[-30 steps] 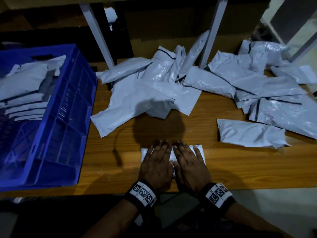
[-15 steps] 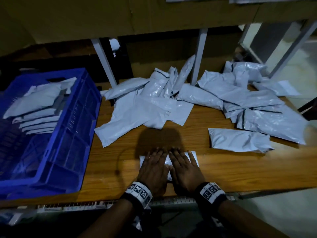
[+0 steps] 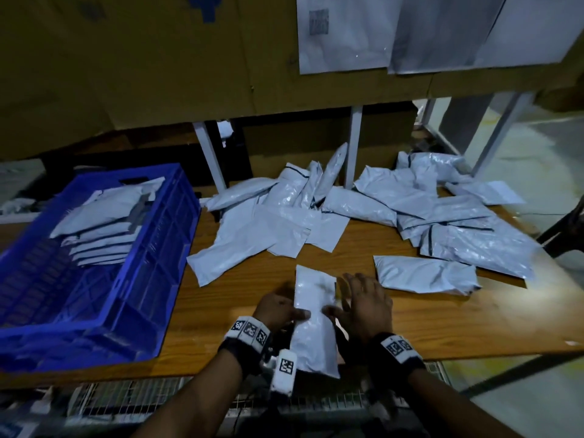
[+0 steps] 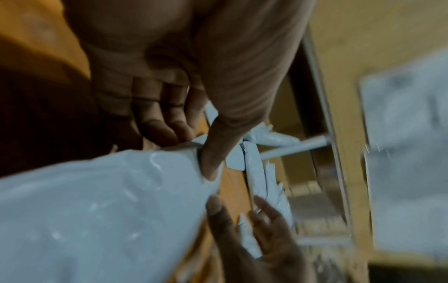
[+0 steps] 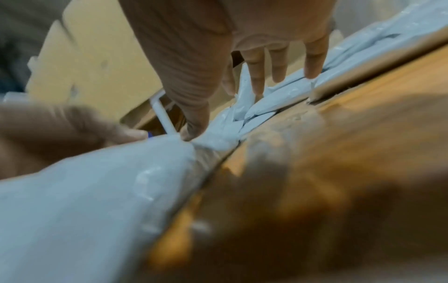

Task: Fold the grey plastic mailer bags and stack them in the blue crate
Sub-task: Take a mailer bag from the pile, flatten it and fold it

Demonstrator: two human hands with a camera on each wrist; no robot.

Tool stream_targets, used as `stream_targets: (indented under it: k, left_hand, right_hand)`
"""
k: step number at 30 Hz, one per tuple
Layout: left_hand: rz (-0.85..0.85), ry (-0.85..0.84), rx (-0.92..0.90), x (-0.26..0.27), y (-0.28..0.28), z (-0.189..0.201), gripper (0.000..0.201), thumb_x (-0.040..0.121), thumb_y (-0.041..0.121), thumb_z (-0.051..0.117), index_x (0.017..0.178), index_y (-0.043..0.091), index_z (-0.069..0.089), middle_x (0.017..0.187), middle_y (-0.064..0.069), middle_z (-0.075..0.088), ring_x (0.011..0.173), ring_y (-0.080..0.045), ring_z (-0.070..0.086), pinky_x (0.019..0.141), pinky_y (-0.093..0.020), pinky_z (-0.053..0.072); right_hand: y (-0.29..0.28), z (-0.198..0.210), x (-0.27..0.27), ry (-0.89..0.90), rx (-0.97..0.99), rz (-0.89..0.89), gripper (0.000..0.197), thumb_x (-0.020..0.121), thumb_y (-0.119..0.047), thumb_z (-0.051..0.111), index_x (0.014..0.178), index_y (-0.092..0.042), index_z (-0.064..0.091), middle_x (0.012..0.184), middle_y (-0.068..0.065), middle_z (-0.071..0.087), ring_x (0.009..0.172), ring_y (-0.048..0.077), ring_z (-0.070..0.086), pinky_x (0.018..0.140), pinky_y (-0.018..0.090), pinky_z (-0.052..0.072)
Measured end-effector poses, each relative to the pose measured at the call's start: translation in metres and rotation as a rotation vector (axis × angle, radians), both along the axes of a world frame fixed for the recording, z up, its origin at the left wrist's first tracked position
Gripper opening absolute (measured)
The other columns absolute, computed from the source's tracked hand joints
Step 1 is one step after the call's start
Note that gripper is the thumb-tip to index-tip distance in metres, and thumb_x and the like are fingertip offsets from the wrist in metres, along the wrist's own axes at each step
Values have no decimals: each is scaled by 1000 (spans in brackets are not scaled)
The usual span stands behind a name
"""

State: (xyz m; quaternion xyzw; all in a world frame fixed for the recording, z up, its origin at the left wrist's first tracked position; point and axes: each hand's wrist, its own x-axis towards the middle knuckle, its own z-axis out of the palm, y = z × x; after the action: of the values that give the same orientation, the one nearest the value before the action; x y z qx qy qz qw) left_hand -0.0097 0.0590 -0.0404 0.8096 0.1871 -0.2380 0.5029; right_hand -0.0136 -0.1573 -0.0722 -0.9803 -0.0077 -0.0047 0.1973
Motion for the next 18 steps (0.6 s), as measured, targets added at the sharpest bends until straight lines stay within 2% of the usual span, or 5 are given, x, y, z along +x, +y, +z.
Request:
stream_targets:
  k: [5,8,10,13,18]
  left_hand:
    - [318,-68,-375,-11,-4,18,22,85,6,80,100,-8,72,84,-17,77,72,-25,76,59,-32,60]
    - [558,-143,-620,-13,1,32,33,85,10,81,111,-5,66,102,-25,75,92,-40,74,74,-46,61]
    - [653,-222,-703,-12,6,41,37,85,10,81,117,-1,66,110,-21,75,99,-38,74,84,-49,60]
    - [705,-326,-781,-14,10,61,37,87,5,76,123,2,66,117,-20,73,107,-39,71,97,-56,55]
    - [740,-500,-677,-20,51,104,40,88,5,76,126,5,62,116,-15,75,107,-35,72,95,-55,57]
  right_hand:
    - [-6,11,1,47,547,-43,93,69,-93,53,135,-27,57,131,-1,63,117,20,62,89,39,55]
    - [-3,30,-2,121,814,-132,86,66,-93,58,122,-28,60,113,-4,69,102,17,68,84,42,59]
    - [12,50,-5,268,1105,-182,66,75,-76,72,114,-23,63,97,-1,71,84,21,73,72,48,63]
    - [46,84,0,487,1497,-123,29,91,-39,74,90,-11,66,62,-3,63,47,9,60,42,26,47]
    - [105,127,28,514,1682,-35,17,95,-2,67,111,2,61,64,1,65,43,6,57,43,21,47]
